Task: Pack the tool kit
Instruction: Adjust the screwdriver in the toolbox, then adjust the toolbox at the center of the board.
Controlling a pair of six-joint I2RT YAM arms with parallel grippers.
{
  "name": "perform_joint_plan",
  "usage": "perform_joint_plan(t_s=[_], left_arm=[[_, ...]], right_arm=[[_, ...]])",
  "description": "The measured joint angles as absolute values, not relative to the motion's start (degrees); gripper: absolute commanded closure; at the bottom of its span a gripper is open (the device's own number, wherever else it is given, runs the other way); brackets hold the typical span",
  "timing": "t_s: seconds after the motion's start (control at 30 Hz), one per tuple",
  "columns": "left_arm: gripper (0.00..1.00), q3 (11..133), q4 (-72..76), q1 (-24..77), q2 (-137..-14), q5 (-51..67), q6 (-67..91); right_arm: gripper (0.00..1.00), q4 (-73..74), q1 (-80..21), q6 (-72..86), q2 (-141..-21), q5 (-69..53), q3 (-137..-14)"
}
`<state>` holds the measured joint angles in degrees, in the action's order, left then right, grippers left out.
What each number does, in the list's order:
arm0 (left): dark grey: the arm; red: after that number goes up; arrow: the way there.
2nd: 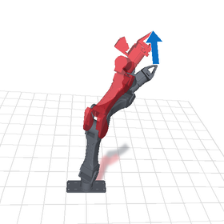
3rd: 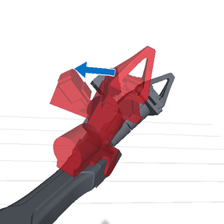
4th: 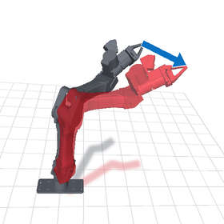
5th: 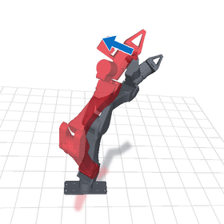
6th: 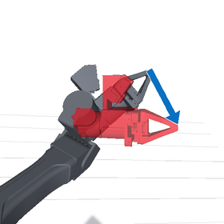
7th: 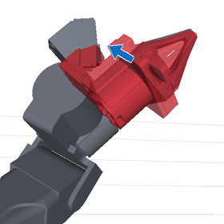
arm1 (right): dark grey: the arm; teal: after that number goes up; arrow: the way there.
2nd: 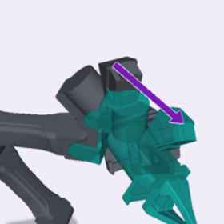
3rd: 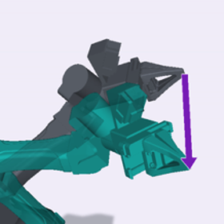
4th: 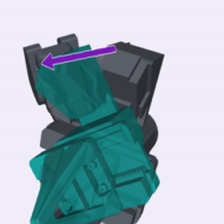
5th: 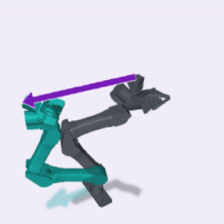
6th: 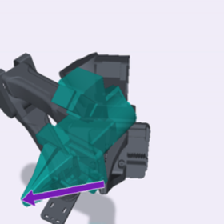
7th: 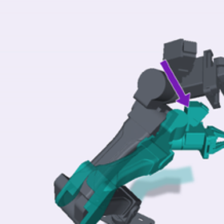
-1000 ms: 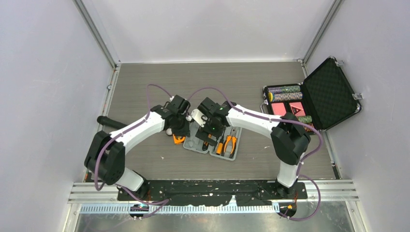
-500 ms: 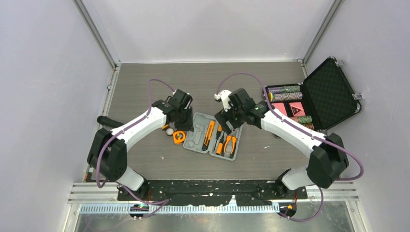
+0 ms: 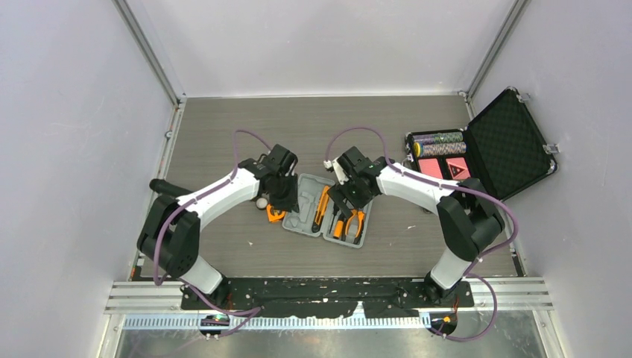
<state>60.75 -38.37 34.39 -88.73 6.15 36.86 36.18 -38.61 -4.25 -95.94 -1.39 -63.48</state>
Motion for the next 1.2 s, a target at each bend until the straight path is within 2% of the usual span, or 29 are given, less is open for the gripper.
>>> perform_joint_plan(t_s=[0.5, 1.0, 1.2], left_arm=[[0.71, 58.81, -37.01, 41.04, -91.9, 12.29, 37.15], [0.72, 57.82, -36.38, 43.4, -91.31, 14.79, 37.52], [0.72, 57.82, -37.41, 40.25, -84.86, 12.36, 37.34]], right_arm=[[0.11, 39.22, -36.27, 4.78, -94.72, 12.62, -62.06], [0.14, 40.01, -33.93, 10.55, -90.76, 8.91, -56.99], [0.14, 39.09, -29.63, 11.77, -92.51, 8.32, -57.25]])
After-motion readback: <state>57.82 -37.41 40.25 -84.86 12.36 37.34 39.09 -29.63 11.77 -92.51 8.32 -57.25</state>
